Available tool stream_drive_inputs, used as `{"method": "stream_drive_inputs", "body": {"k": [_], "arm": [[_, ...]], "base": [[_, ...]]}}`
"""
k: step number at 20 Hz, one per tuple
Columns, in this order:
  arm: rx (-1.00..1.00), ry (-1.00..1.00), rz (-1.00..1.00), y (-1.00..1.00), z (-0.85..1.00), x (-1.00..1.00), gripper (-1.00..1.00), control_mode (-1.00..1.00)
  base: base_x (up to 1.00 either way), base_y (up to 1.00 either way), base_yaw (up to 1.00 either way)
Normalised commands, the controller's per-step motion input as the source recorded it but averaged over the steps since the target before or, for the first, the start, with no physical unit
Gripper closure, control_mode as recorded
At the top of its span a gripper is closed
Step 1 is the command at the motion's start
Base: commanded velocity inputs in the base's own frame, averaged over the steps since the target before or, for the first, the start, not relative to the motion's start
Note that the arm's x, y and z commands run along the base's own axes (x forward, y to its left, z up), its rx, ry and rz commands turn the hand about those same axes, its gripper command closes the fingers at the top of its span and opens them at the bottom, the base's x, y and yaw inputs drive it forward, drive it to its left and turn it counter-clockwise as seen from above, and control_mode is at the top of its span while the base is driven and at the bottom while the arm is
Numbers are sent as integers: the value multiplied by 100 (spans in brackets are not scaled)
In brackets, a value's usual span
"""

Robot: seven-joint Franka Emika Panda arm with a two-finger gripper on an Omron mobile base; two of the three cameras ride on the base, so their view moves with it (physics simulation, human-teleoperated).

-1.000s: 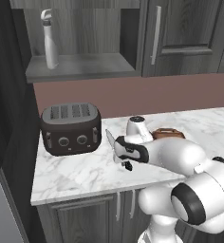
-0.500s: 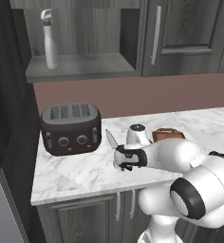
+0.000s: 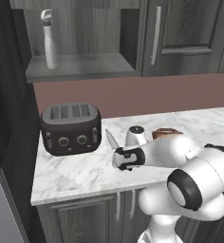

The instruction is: Move the cutting board and knife to the sink. Then move spray from the cabinet to the counter.

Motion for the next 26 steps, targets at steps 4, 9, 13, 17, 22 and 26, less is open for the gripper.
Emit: {"method": "stream_drive_inputs", "body": {"k": [4,9,13,17,22,26], "arm": [[1,-4,0,0,-27,5,-100,-100],[1,-6,0,0,-49,0,100,-100],[0,0,0,0,0,0,100,-100],[0,-7,0,0,1,-10,100,-100],[-2,-26,-10,7,59,-29,100,-100],[-2,-16,-24,3,93,-56,100,-100]], "base": [[0,0,0],[0,0,0],[0,0,0],[0,0,0],[0,0,0],[0,0,0]]}}
